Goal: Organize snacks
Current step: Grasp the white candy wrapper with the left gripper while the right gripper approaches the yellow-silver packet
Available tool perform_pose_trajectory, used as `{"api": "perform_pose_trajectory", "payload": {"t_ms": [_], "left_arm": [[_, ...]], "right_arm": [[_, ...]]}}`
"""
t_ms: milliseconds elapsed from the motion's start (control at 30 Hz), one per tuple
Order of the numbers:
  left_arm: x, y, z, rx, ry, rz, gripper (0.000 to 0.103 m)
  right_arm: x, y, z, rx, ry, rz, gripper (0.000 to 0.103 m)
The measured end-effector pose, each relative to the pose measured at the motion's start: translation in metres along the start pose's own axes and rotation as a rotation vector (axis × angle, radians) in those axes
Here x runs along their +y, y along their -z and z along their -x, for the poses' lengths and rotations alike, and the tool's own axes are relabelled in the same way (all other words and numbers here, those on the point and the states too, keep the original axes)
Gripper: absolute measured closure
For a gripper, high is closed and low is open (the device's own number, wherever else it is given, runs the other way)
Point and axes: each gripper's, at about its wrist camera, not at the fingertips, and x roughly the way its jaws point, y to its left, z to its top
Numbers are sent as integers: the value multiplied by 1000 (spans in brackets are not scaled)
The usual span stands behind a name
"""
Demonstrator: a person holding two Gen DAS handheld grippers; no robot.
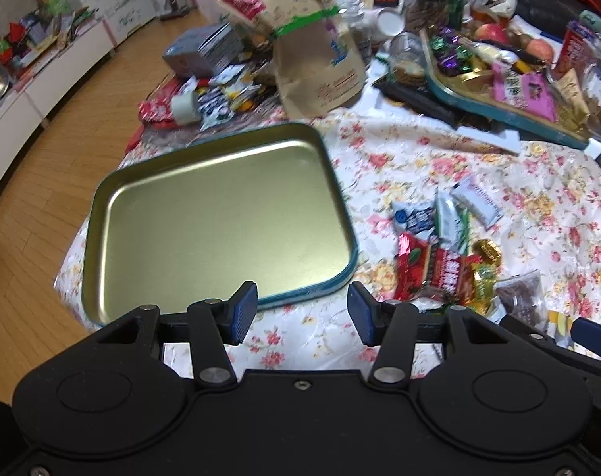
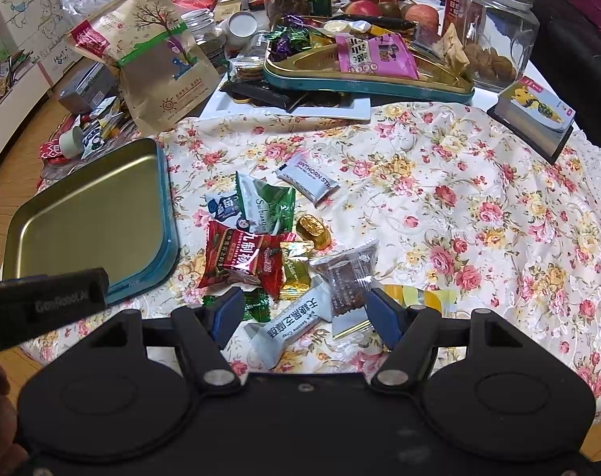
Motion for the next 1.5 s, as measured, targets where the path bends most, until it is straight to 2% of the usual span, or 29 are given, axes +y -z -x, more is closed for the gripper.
{"api": "perform_pose_trajectory", "payload": {"t_ms": [167,267,333,433,633,800,967,1100,1300,1500], "left_arm": [[-10,-4,15,-62,160,-76,46],[-20,-5,24,-118,188,-125,46],[-26,-6,25,-119,223,-140,46],[-36,-6,18,-47,290,-176,46],[-57,9,4,53,279,-231,46],[-67,13,-15,208,388,-207,46],[-84,16,-21,199,330,-234,47],[-94,15,-29,218,341,-238,47],[-108,17,-47,213,283,-267,48],[-114,19,-65,244,269,-262,52]], "right_arm": [[-16,-6,3,-32,45,-32,31],[-34,-11,8,-87,92,-83,31],[-49,-13,10,-125,128,-127,31],[-64,-13,10,-156,143,-168,31],[-88,-10,0,-99,136,-201,31],[-101,-6,-17,-12,131,-229,32],[-109,-3,-25,40,124,-272,32],[-118,-3,-26,58,99,-343,35],[-125,-1,-20,47,93,-386,38],[-131,-1,-18,51,67,-424,41]]}}
